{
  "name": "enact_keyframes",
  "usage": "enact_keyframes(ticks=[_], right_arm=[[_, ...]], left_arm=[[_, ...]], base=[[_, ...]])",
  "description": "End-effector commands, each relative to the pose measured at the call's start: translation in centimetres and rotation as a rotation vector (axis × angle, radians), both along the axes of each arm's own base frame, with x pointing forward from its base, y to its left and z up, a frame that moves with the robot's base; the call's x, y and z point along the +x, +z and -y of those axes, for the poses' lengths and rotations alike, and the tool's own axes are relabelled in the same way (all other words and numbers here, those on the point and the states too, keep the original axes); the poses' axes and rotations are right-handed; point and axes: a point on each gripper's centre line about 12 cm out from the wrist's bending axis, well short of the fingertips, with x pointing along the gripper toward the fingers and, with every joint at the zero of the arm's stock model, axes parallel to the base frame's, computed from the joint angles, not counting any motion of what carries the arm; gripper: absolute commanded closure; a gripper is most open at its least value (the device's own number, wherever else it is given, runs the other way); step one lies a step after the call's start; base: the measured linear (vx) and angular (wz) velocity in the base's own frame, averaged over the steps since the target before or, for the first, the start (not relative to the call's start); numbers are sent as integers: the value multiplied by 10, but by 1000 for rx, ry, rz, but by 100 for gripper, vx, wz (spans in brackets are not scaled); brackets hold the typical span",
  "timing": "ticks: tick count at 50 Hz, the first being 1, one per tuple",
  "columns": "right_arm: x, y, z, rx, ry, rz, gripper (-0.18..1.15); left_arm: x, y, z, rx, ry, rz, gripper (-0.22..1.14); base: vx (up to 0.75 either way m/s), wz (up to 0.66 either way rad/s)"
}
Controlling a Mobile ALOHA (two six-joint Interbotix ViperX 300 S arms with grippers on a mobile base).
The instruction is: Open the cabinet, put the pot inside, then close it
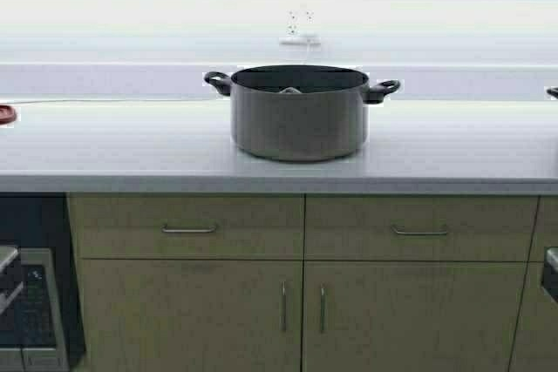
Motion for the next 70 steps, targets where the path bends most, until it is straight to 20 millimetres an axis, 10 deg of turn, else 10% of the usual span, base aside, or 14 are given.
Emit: enact_keyframes(ticks=[1,62,70], right_arm=[[2,1,-1,-5,5,-6,92],[14,-8,-2,-8,9,-100,91],[17,-8,-28,-4,129,-112,83]], left_arm=[[3,-4,1,7,-4,-12,93],[10,-15,2,7,-14,-57,89],[7,-7,27,24,-135,-17,83]], base=[[5,-1],[17,-2],[20,0]])
